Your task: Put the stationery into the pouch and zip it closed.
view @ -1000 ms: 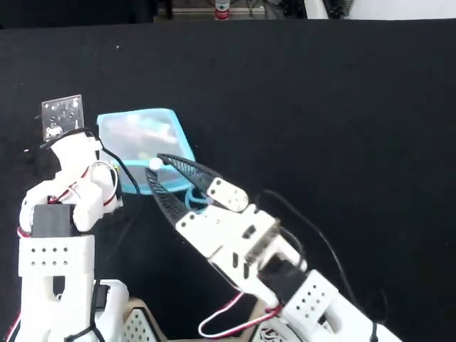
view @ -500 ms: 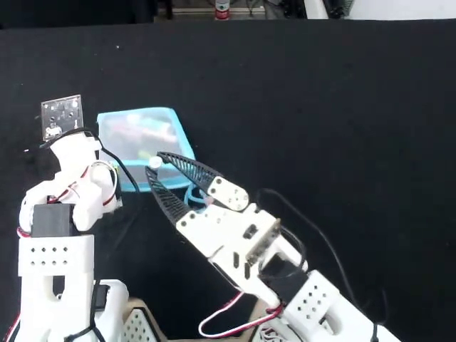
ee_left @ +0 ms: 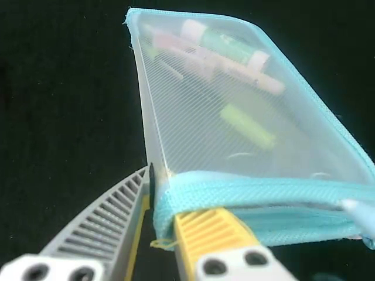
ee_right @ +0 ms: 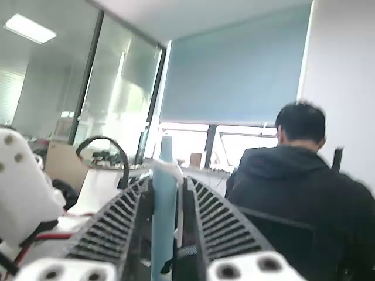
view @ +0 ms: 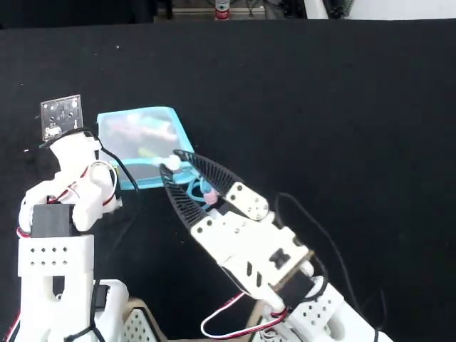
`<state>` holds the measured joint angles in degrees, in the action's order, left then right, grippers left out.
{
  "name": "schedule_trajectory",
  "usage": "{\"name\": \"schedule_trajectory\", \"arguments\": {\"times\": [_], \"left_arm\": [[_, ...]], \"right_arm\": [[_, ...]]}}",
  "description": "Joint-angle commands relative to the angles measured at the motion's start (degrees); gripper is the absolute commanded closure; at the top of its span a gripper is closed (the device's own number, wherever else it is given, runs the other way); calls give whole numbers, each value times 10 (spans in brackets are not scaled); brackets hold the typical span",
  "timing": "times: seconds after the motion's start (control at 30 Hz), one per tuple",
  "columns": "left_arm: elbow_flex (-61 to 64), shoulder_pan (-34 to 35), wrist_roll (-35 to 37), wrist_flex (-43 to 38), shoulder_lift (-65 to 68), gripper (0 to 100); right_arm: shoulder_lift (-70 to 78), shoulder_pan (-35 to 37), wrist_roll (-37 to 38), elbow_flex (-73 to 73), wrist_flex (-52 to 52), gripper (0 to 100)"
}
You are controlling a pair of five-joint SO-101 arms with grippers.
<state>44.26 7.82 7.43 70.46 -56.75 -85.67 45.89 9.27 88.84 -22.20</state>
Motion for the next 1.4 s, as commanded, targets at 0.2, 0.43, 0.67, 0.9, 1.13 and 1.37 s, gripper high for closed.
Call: {"name": "schedule_trajectory", "arguments": {"times": [0.2,0.43,0.67,0.9,1.13,1.37], "left_arm": [[-7,-1,2,0,-4,971],[-7,-1,-1,0,-4,971],[-6,-1,-1,1,-4,971],[-5,-1,-1,1,-4,971],[-6,-1,-2,1,-4,971],[-6,-1,-2,0,-4,971]], "right_arm": [[147,-5,35,-18,-69,988],[147,12,40,-19,-70,988],[146,14,40,-63,-70,988],[98,16,35,-39,-62,988],[-72,21,34,-23,89,988],[-170,84,39,35,185,988]]}}
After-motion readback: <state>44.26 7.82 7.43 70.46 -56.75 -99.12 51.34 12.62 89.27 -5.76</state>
